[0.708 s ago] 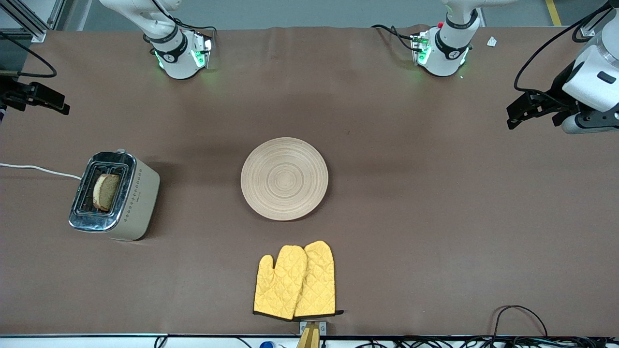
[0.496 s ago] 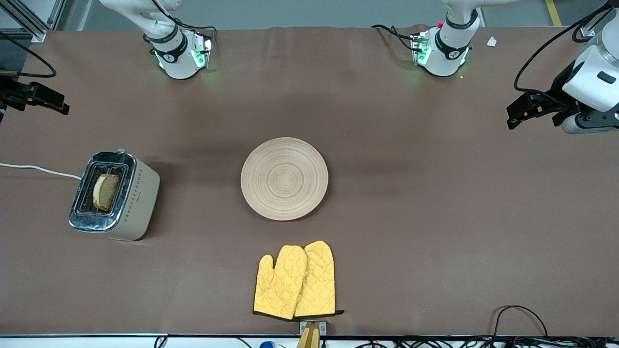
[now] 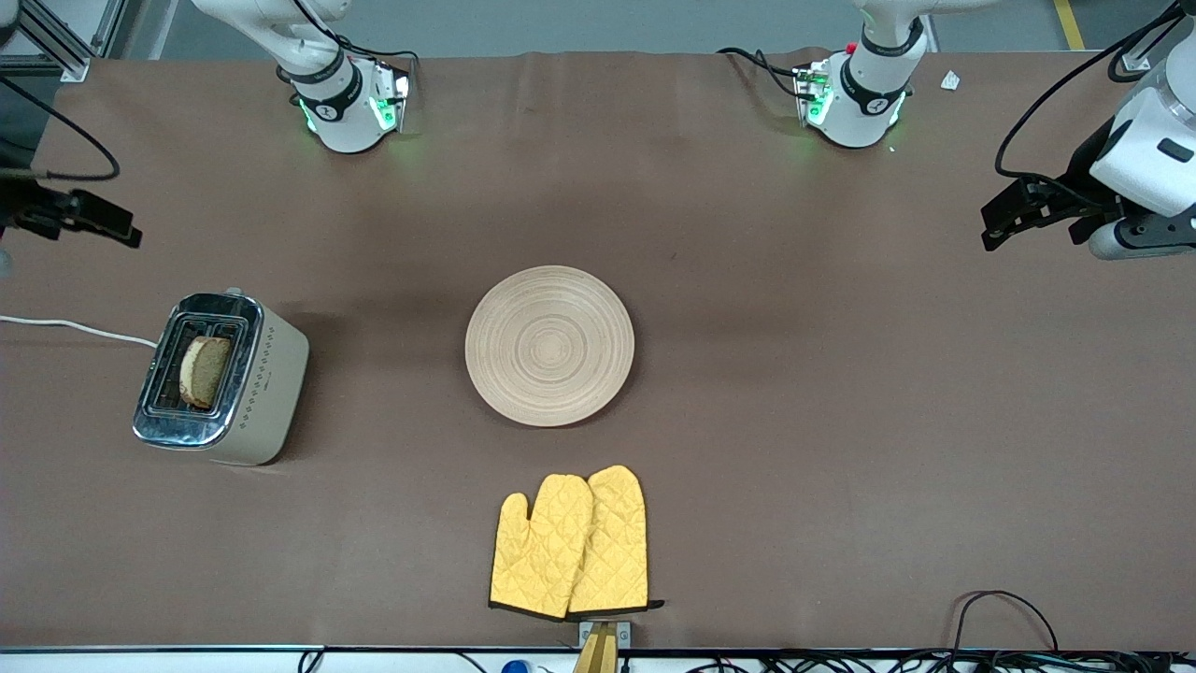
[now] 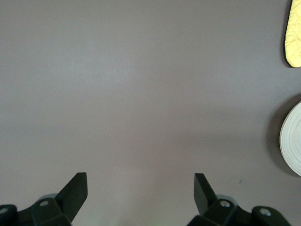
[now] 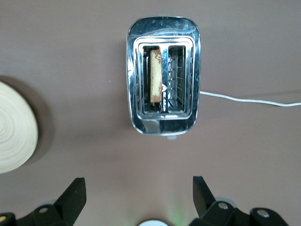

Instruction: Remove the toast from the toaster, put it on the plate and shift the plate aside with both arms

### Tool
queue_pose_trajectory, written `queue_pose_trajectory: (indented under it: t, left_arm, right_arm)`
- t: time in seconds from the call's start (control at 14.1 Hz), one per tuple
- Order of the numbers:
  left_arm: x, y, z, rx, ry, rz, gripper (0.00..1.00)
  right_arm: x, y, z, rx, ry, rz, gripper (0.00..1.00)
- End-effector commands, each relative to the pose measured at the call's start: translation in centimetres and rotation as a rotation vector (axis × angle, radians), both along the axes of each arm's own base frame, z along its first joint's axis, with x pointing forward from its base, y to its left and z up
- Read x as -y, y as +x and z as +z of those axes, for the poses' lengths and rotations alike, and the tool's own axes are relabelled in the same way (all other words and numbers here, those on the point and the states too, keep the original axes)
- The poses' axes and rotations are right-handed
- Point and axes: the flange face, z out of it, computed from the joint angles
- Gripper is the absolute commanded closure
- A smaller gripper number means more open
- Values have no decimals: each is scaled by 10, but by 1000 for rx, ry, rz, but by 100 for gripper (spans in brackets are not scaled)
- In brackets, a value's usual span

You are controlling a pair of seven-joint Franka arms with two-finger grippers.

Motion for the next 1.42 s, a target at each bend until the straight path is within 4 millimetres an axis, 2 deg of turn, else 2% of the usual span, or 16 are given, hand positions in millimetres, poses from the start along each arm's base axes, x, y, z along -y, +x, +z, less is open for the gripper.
queue_pose_trajectory:
  t: [0.0, 0.14, 0.57, 0.92, 0.99, 1.06, 1.13, 1.28, 1.35]
  left_arm:
    - [-2, 2, 5, 1, -3, -2, 0]
    - [-2, 2, 5, 1, -3, -2, 0]
    - [-2, 4, 1, -3, -3, -2, 0]
    - [-2, 5, 0, -6, -3, -2, 0]
    - [-2, 5, 0, -6, -3, -2, 0]
    - [-2, 5, 0, -6, -3, -2, 0]
    - [-2, 5, 0, -6, -3, -2, 0]
    - [-2, 5, 0, -6, -3, -1, 0]
    - [-2, 5, 0, -6, -3, -1, 0]
  right_arm:
    - [3, 0, -58, 16, 19, -11, 0]
    - [1, 1, -91, 48, 15, -5, 0]
    - [2, 4, -171, 147, 8, -6, 0]
    - [29, 19, -213, 165, 5, 0, 0]
    - [33, 20, -217, 170, 4, -5, 5]
    - [33, 21, -219, 173, 4, -5, 15]
    - [33, 22, -221, 171, 4, -5, 29]
    - [33, 25, -222, 171, 4, -3, 66]
    - [33, 26, -222, 170, 4, -4, 80]
